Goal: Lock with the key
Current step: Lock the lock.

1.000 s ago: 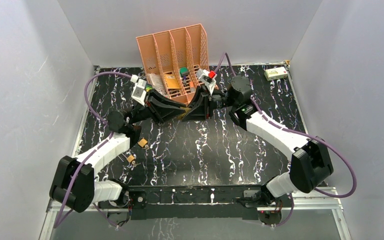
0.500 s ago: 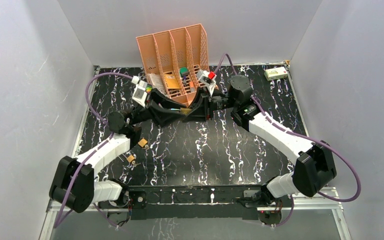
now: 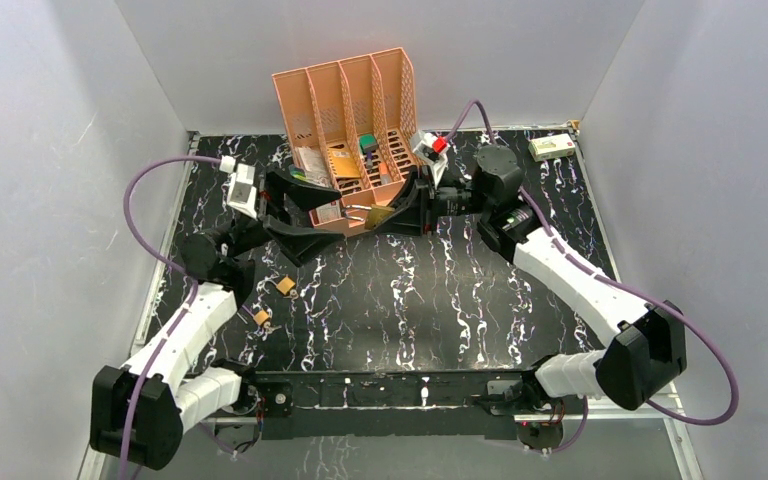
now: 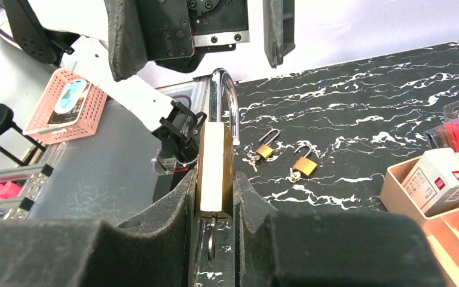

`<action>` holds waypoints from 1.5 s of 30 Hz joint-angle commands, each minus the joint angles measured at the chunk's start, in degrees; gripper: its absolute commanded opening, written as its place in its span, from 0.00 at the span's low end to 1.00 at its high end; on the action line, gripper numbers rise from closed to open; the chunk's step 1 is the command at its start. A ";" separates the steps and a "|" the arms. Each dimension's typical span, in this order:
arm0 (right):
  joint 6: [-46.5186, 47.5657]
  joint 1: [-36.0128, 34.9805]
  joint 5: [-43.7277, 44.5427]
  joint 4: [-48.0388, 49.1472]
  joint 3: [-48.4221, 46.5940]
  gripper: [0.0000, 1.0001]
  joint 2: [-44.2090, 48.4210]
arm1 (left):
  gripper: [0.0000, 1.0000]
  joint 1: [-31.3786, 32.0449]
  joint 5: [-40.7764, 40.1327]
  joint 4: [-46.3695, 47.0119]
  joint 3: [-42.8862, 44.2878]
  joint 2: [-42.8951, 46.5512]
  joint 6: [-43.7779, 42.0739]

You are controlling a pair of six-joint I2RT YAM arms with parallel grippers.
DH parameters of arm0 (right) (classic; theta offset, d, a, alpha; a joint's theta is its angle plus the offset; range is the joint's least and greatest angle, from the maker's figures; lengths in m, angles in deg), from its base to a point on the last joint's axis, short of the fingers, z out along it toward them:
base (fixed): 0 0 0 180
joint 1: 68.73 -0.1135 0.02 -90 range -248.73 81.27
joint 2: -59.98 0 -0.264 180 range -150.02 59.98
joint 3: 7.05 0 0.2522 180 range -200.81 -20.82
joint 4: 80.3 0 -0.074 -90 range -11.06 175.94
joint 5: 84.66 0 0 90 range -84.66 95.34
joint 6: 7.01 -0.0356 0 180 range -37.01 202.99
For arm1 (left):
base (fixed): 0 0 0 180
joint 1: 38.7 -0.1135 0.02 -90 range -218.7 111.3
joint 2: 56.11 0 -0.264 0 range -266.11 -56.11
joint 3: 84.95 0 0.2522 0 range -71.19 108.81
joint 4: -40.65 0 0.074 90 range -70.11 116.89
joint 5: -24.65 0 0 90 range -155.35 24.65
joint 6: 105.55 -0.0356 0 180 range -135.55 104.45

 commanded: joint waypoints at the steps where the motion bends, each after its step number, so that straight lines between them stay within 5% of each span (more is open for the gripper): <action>1: 2.34 0.36 1.01 -2.27 -3.38 0.00 3.59 | 0.98 -2.12 5.20 -1.26 1.95 1.39 1.29; 6: 6.14 0.38 -0.47 -12.29 -6.66 0.00 3.22 | 0.89 -2.10 11.59 -1.26 3.31 -1.03 2.10; 15: 10.32 0.42 -4.43 -20.85 -8.62 0.00 3.02 | 0.58 -1.96 12.38 0.40 1.11 0.06 -1.61; 28: 9.82 0.36 -8.62 -20.85 -8.50 0.00 1.77 | 0.45 -1.86 12.30 15.59 -1.02 -3.48 4.79; 38: 9.80 0.37 -9.78 -20.41 -9.28 0.00 -0.14 | 0.22 -0.12 15.21 23.49 0.55 -8.12 11.51; 45: 9.79 0.36 -9.94 -20.20 -9.30 0.00 -1.08 | 0.24 0.10 15.50 24.00 0.70 -8.04 12.26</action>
